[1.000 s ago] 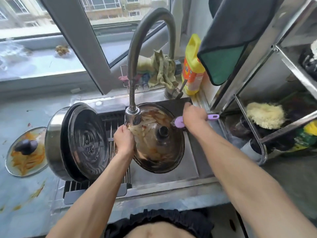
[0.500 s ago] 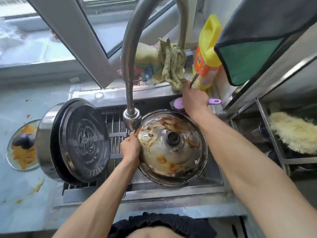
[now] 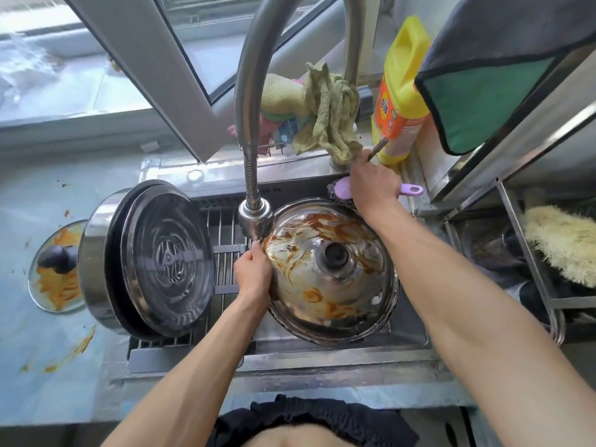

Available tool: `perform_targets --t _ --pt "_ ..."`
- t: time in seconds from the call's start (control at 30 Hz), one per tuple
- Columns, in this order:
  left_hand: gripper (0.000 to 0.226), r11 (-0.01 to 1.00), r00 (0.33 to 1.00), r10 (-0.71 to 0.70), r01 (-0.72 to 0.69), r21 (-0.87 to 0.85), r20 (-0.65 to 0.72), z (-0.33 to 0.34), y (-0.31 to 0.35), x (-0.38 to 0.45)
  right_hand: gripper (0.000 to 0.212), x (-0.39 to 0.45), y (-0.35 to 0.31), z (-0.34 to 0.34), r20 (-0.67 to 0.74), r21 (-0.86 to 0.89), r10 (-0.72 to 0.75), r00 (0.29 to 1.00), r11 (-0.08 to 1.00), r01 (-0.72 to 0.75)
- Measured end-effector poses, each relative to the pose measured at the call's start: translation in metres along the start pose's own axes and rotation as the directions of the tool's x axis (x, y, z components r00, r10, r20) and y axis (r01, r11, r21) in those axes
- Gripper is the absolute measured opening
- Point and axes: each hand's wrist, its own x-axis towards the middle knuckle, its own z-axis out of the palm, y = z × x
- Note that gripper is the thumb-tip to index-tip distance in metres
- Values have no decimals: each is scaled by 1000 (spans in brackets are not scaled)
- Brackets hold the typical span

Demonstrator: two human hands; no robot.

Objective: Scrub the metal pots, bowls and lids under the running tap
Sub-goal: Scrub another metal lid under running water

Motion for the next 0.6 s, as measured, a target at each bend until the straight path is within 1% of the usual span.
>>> perform_targets --t 0.13,0.2,0.33,0.43,0.6 --pt "48 998 998 56 -55 28 -15 -2 -5 -2 53 -3 -1 -1 17 22 16 1000 1000 -17" --pt "47 997 997 74 -73 23 -23 -3 -5 -6 53 -2 0 -1 2 10 9 1000 1000 -9" --pt "46 998 998 66 -67 -17 -18 -1 -4 -11 51 -3 1 -1 -4 2 3 1000 1000 -3" --pt "47 997 997 67 -68 -22 -26 -2 -6 -11 50 -3 1 -1 -11 12 -1 1000 1000 1" --pt "44 998 998 58 -58 -31 -2 0 -10 -8 52 -3 3 -1 -11 21 -3 1000 1000 3"
